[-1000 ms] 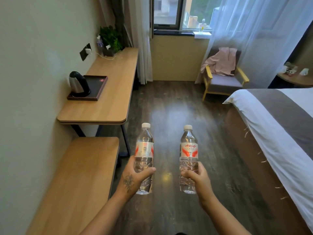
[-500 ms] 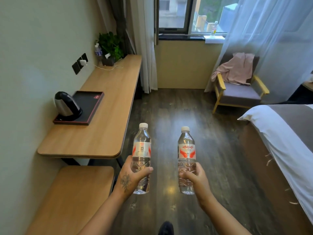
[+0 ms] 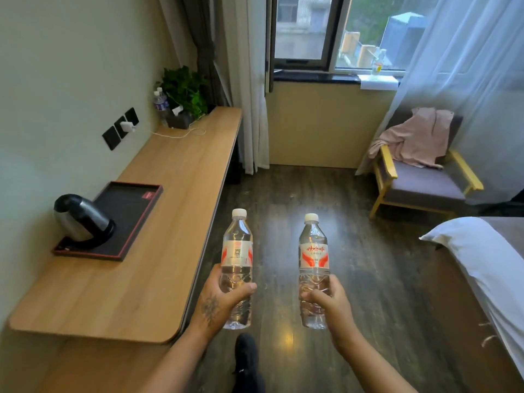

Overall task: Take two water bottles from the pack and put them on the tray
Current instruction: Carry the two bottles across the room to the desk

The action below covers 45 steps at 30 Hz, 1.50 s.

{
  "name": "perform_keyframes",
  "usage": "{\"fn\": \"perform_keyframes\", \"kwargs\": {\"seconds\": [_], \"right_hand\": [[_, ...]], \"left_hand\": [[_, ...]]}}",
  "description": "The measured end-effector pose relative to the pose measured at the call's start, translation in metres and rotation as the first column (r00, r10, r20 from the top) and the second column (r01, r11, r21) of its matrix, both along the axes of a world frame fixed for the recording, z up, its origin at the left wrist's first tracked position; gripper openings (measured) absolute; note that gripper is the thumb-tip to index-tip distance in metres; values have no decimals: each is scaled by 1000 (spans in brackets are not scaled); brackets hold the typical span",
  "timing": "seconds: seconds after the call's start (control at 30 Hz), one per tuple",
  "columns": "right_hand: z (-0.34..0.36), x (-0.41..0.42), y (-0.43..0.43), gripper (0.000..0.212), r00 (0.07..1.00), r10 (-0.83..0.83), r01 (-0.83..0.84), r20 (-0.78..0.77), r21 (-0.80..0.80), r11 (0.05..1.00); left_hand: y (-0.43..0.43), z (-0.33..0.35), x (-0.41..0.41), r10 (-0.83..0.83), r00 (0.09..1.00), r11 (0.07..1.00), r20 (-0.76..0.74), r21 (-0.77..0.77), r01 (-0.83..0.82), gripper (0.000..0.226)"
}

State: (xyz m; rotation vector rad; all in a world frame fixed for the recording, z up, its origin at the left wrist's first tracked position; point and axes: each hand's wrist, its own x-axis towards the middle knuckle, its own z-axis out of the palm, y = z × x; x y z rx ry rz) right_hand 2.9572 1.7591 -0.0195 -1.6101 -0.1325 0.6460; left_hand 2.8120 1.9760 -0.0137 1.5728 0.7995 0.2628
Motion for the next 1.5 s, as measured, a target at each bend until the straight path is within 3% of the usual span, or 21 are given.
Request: {"fn": "perform_keyframes", "kwargs": {"seconds": [0.4,0.6,0.87,1.03,1.17,1.33,1.5], "right_hand": [[-1,195,140,73,997,-67,65,-39,-39,997],[-7,282,196,60,991,-105,103,-82,-39,994],[-6,403,245,77,998,-36,34,-59,-26,999],[-4,477,268,73,998,34,-35,-44,-25,999],[-2,521,284,54,995,100,-100,-25,-33,994],[1,556,303,69,994,106,-107,-23,-48,993],[3,577,324,65,996,87,-87,-1,-61,994]], "left_hand": [[141,3,206,-82,996,996,-19,-21,81,77],[192,0,292,-82,997,996,-6,-19,82,76],[231,-3,403,0,1000,999,-20,-40,-1,80],[250,-4,463,58,998,998,-38,-24,-59,71],[262,-1,499,91,996,995,-21,-26,-92,68],[279,3,533,60,998,998,-33,-28,-61,70],[302,10,559,22,1000,1000,-21,-9,-22,73]]}}
